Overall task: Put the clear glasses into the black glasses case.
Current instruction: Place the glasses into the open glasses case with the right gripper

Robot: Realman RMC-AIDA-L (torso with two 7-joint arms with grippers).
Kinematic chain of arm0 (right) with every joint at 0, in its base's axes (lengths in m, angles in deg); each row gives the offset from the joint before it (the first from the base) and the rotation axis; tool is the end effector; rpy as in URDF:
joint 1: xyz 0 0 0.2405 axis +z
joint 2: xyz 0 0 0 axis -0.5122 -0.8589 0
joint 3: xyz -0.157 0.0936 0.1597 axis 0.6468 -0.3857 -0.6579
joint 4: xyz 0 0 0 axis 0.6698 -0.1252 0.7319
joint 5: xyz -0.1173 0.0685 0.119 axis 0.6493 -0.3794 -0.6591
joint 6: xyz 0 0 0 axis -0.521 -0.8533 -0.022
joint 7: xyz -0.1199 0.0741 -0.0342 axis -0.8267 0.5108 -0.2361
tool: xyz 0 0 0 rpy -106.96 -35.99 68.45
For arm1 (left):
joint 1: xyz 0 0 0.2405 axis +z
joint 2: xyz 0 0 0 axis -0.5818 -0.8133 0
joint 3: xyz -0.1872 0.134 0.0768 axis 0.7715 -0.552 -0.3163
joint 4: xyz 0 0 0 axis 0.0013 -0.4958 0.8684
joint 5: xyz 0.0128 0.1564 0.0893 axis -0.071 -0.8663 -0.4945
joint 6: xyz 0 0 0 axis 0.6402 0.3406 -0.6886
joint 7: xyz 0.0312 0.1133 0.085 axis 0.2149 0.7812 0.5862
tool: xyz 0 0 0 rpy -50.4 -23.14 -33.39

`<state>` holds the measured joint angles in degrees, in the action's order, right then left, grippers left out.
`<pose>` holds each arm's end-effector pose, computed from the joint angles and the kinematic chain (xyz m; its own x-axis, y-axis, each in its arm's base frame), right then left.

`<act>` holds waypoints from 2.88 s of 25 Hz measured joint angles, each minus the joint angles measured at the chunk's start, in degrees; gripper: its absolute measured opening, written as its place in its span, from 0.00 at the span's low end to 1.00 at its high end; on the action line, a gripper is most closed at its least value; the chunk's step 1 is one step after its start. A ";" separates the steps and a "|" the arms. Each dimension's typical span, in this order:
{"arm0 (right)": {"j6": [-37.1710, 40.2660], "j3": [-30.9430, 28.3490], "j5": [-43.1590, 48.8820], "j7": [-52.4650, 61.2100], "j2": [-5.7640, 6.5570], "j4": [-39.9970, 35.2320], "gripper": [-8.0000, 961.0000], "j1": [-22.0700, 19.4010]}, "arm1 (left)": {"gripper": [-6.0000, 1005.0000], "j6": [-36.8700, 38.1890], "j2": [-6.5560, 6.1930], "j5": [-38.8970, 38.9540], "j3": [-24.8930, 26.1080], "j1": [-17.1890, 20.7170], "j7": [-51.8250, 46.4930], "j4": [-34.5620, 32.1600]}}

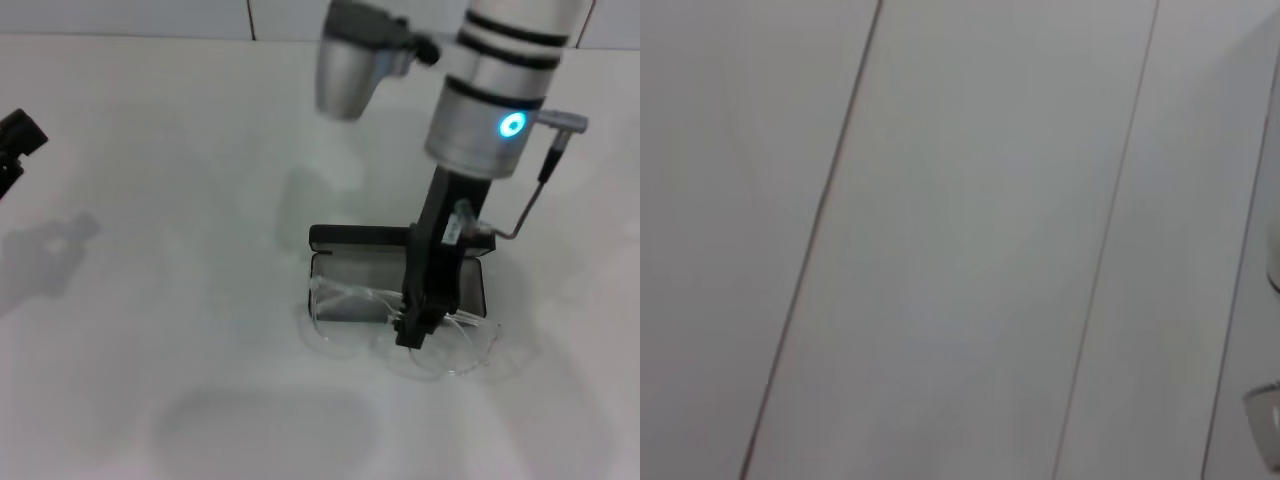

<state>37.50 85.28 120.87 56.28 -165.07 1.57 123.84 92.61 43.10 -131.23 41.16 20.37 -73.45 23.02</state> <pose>0.0516 0.3263 -0.0554 0.8273 -0.0975 0.5532 -0.2888 -0.9185 0.2700 -0.2850 0.2424 0.0931 0.4893 0.0932 0.8671 0.6347 -0.7200 -0.2808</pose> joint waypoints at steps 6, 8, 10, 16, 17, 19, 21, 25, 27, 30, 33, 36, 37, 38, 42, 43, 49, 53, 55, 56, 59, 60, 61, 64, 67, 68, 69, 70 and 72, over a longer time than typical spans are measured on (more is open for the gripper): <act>-5.90 -0.08 6.04 6.53 0.02 -7.86 0.12 2.51 | 0.13 -1.16 -0.04 -0.14 0.55 0.18 0.00 -0.01; -7.32 -0.11 7.37 8.09 0.02 -9.58 0.12 3.23 | 0.13 -1.71 -0.05 -0.22 0.57 0.23 0.00 -0.01; -9.40 -0.12 9.44 10.11 0.03 -11.94 0.12 4.11 | 0.13 -2.09 -0.05 -0.25 0.58 0.41 0.02 -0.01; -15.57 -0.90 16.13 15.36 0.02 -19.94 0.12 4.90 | 0.13 -2.58 -0.18 -0.29 0.58 0.99 0.36 -0.01; -16.17 -1.68 17.24 15.70 0.03 -20.95 0.12 4.72 | 0.13 -2.79 -0.21 -0.31 0.58 1.20 0.38 -0.01; -17.03 -3.92 20.30 16.48 0.02 -23.02 0.12 4.08 | 0.13 -3.02 -0.33 -0.32 0.58 1.77 0.40 -0.01; -17.55 -7.83 25.82 18.12 0.02 -25.58 0.12 2.84 | 0.13 -3.03 -0.36 -0.31 0.58 1.95 0.40 -0.01; -16.53 -18.42 42.30 23.09 0.14 -32.73 0.12 -1.53 | 0.13 -3.03 -0.39 -0.19 0.58 2.28 0.39 -0.01; -13.08 -27.82 55.46 26.60 0.17 -38.92 0.12 -6.42 | 0.13 -3.03 -0.40 -0.20 0.57 2.12 0.30 0.00; -7.08 -39.69 70.94 30.12 0.02 -48.96 0.12 -14.06 | 0.13 -3.03 -0.40 -0.29 0.58 1.69 0.17 0.14; -1.90 -46.66 80.19 32.65 0.01 -57.51 0.12 -19.57 | 0.13 -3.04 -0.40 -0.15 0.58 1.55 0.03 0.34; 0.93 -50.40 81.31 33.84 0.01 -59.84 0.12 -21.59 | 0.13 -3.03 -0.43 -0.11 0.58 1.83 -0.03 0.28; 1.45 -51.26 81.30 34.08 0.02 -60.21 0.12 -22.14 | 0.13 -3.02 -0.43 -0.17 0.58 1.86 -0.05 0.21; 2.33 -52.61 81.25 34.48 0.02 -60.93 0.12 -23.19 | 0.13 -3.02 -0.42 -0.23 0.58 1.82 -0.05 0.24; 3.57 -53.69 81.69 35.91 0.03 -62.62 0.12 -24.82 | 0.13 -2.97 -0.31 -0.32 0.49 1.58 -0.07 0.42; 3.58 -53.24 81.99 36.41 0.02 -63.00 0.12 -24.98 | 0.13 -2.91 -0.30 -0.32 0.39 1.56 -0.08 0.41; 2.56 -50.62 85.28 37.44 0.02 -64.06 0.13 -25.64 | 0.13 -2.77 -0.30 -0.35 0.23 1.16 -0.09 0.54; 0.67 -49.89 88.09 36.76 0.02 -64.00 0.13 -26.04 | 0.13 -2.77 -0.29 -0.37 0.26 1.14 -0.09 0.54; 0.05 -50.04 88.43 35.80 0.02 -63.92 0.13 -26.21 | 0.13 -2.77 -0.26 -0.37 0.34 1.14 -0.09 0.54; -0.13 -50.20 88.44 35.24 0.02 -63.85 0.13 -26.27 | 0.13 -2.77 -0.25 -0.37 0.40 1.14 -0.09 0.54; -0.97 -50.28 88.48 33.55 0.02 -63.75 0.13 -26.57 | 0.13 -2.76 -0.23 -0.37 0.40 1.15 -0.09 0.53; -1.28 -50.28 88.48 32.82 0.02 -63.71 0.13 -26.80 | 0.13 -2.75 -0.22 -0.37 0.41 1.14 -0.09 0.53; -1.59 -50.27 88.48 31.87 0.02 -63.71 0.13 -27.08 | 0.13 -2.74 -0.20 -0.37 0.41 1.14 -0.09 0.52; -2.21 -50.32 88.47 29.14 0.02 -63.72 0.13 -27.66 | 0.13 -2.74 -0.16 -0.36 0.46 1.07 -0.09 0.52; -2.46 -50.36 88.46 27.05 0.02 -63.72 0.13 -27.89 | 0.13 -2.74 -0.14 -0.36 0.50 1.09 -0.09 0.52; -2.59 -50.32 88.45 26.44 0.02 -63.71 0.13 -27.90 | 0.13 -2.75 -0.14 -0.35 0.51 1.11 -0.09 0.52; -2.65 -50.28 88.45 25.98 0.02 -63.72 0.13 -27.90 | 0.13 -2.75 -0.14 -0.35 0.50 1.13 -0.09 0.52; -2.69 -50.21 88.44 25.56 0.02 -63.72 0.14 -27.90 | 0.13 -2.76 -0.14 -0.35 0.50 1.14 -0.09 0.52; -2.71 -50.19 88.44 24.70 0.02 -63.72 0.14 -27.90 | 0.13 -2.81 -0.13 -0.35 0.43 1.14 -0.09 0.52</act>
<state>34.79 35.08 209.31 80.97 -165.05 -62.14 95.93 89.80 42.96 -131.58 41.59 21.52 -73.54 23.54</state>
